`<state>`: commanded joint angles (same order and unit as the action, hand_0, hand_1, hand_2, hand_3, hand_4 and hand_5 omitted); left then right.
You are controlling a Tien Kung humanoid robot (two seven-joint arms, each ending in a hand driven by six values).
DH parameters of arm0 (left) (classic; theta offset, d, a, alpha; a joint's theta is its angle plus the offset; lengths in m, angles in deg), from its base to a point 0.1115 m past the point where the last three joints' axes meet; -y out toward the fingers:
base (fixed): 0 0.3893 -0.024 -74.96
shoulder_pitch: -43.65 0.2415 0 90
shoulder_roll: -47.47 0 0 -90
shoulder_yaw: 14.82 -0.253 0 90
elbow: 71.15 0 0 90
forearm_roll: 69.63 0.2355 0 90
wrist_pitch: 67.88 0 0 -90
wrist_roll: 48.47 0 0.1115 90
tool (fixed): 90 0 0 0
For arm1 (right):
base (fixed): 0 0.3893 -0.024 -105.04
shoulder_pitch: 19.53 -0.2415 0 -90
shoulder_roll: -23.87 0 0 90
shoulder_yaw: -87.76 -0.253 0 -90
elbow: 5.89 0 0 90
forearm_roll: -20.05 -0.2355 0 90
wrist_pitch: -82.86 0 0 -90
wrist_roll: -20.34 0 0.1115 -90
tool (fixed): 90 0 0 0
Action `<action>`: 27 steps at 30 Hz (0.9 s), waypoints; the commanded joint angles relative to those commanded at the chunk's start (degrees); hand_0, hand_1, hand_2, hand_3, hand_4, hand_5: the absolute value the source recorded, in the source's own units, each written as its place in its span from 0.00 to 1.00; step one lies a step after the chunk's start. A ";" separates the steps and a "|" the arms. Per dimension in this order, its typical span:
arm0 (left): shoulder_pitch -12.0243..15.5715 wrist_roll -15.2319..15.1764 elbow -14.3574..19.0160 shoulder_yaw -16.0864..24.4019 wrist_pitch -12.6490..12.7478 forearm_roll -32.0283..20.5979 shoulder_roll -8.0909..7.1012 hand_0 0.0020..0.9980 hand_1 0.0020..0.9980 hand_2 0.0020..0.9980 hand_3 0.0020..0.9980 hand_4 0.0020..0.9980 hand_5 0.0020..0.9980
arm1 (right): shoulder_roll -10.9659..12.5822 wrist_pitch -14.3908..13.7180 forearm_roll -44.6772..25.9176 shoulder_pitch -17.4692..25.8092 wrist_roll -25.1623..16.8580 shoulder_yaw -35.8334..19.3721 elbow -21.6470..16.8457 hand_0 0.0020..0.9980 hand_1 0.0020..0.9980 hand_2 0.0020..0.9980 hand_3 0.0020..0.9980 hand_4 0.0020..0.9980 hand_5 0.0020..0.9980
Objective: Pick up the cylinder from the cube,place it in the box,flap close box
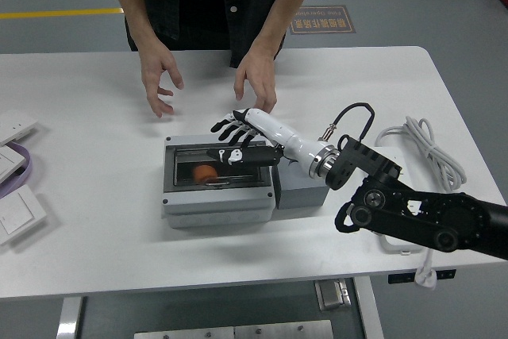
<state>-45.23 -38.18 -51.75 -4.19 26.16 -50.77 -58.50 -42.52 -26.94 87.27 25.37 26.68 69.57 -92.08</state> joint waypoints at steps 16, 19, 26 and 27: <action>0.79 0.31 0.15 -1.76 -0.36 -0.93 0.15 0.61 0.58 0.59 0.64 0.71 0.27 | 5.18 0.30 5.62 16.69 -1.97 -25.77 -0.28 0.50 0.57 0.64 0.69 0.78 0.51; 0.70 0.40 0.18 -1.96 -0.50 -1.18 -0.01 0.61 0.58 0.59 0.64 0.71 0.27 | 5.74 0.27 4.33 19.97 -3.46 -30.56 -0.07 0.50 0.57 0.64 0.69 0.78 0.51; 0.96 0.99 0.09 -2.31 -1.20 -2.06 0.15 0.61 0.59 0.59 0.64 0.71 0.27 | 4.37 -0.10 0.85 25.68 -7.14 -40.73 1.21 0.59 0.62 0.64 0.68 0.76 0.49; 0.95 1.02 0.05 -2.22 -1.27 -2.07 0.18 0.61 0.59 0.59 0.64 0.71 0.27 | 3.95 -0.21 0.36 26.19 -7.61 -42.13 1.43 0.59 0.62 0.64 0.68 0.76 0.49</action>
<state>-44.27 -37.16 -51.70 -6.41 24.90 -52.83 -58.32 -38.57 -27.15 87.64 51.56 19.07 27.43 -90.65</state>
